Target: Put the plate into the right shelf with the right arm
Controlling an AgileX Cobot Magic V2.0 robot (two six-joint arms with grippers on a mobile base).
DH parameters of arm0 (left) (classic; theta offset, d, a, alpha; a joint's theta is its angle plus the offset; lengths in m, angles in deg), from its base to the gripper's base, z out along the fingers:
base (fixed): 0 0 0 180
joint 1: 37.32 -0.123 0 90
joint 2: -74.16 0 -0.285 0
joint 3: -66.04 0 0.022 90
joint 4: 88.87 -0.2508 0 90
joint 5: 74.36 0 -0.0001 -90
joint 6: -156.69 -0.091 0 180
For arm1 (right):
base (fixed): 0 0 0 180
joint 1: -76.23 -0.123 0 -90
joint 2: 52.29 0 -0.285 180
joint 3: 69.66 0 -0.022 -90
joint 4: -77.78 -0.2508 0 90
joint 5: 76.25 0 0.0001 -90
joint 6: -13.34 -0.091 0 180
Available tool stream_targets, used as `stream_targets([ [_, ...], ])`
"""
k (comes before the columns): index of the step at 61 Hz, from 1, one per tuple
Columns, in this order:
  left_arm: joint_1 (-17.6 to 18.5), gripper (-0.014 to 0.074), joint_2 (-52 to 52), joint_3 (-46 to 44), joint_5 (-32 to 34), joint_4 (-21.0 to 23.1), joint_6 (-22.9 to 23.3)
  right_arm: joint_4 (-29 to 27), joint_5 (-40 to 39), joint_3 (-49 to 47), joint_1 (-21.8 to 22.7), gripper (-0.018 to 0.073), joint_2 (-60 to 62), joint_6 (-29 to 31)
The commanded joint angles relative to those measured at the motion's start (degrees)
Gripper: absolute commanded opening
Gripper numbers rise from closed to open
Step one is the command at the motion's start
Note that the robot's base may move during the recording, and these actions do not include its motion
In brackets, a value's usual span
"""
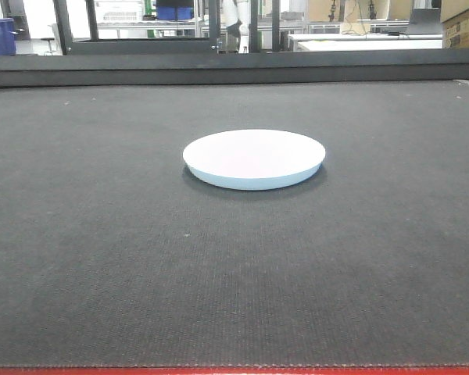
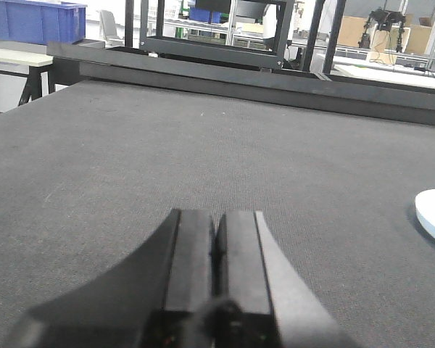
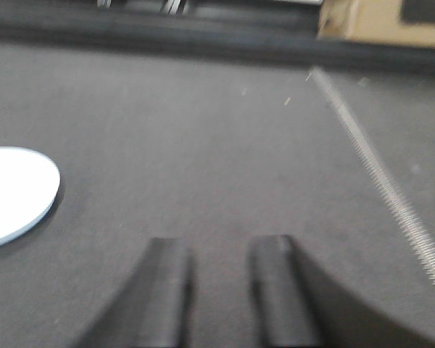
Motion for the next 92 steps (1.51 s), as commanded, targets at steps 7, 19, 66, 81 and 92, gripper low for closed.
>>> stream_targets([
  [7,0.2,-0.0047,-0.7,0.4,5.1,0.0,0.3,0.1,-0.7,-8.2,-2.6,0.0632,-12.0,-0.6],
  [19,0.2,-0.0047,-0.7,0.4,5.1,0.0,0.3,2.3,3.5,-17.9,-8.1,0.0578,-25.9,-7.8],
  [66,0.2,-0.0047,-0.7,0.4,5.1,0.0,0.3,13.9,6.2,-52.4,-24.6,0.0558,-73.6,-26.8],
  [81,0.2,-0.0047,-0.7,0.4,5.1,0.0,0.3,17.0,1.9,-52.6,-24.6,0.0557,-78.6,-26.7],
  [92,0.2,-0.0047,-0.7,0.4,5.1,0.0,0.3,17.0,-2.0,-52.6,-24.6,0.0557,-81.3,-26.7],
])
